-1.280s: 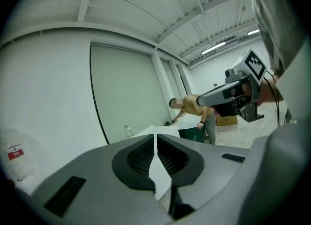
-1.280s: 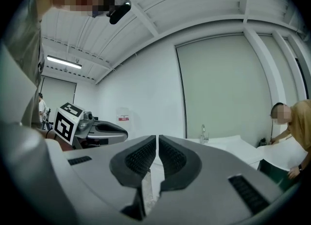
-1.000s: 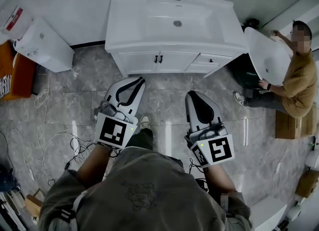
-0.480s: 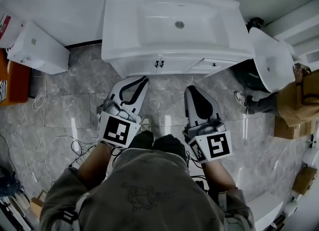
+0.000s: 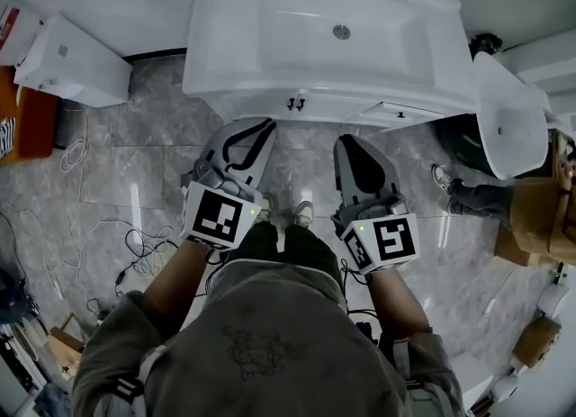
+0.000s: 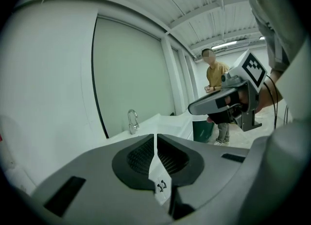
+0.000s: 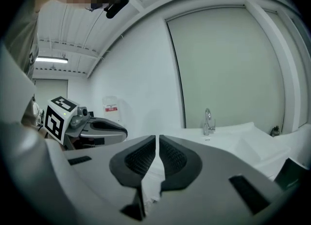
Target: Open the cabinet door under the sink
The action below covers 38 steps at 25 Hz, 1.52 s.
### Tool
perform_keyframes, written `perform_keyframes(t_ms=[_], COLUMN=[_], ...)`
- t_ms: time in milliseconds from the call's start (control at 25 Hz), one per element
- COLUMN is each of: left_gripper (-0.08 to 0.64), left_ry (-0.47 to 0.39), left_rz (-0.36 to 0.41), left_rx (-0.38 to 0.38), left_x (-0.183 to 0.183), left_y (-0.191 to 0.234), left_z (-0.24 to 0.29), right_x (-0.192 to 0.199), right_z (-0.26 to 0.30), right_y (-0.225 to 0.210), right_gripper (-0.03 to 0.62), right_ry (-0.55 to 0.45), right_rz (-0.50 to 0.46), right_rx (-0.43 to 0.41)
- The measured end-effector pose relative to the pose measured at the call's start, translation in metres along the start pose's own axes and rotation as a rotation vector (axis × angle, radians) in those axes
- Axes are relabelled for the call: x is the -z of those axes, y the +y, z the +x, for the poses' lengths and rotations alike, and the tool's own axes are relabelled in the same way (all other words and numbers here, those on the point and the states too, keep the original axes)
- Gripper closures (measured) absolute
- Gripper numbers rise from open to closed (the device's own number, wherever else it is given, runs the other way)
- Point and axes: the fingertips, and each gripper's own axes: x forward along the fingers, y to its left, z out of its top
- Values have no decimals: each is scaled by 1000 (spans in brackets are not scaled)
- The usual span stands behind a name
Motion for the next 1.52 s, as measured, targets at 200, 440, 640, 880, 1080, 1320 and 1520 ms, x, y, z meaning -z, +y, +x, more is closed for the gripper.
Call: perform_keyframes(t_ms=[200,440,640,880,1080,1320,1520], left_gripper=[529,529,529,529,529,529,529], left_ry=[-9,29,82,132,162,192,207], left_rz=[-58,-59,-70,-101,-114,-96,-97], left_rx=[-27,-26,-25,18,22,28,20], left_x=[22,56,94,136,172,217,248], left_y=[-2,-5,-2,-10,-12,-13,-11], left_z=[27,63,81,110,135,160,174], right_x=[38,86,123,164,208,273,321], right_z=[22,53,79,110,135,165,188], right_y=[-18,-40,-52,-66,-79,-94,-108], right_gripper=[554,552,552,472,472,472,474], right_ry=[86,140,174,177,222,275,313], right_rz=[22,70,77,149,140,148,138], right_rx=[-14,-7,-3,-36,-21,7,26])
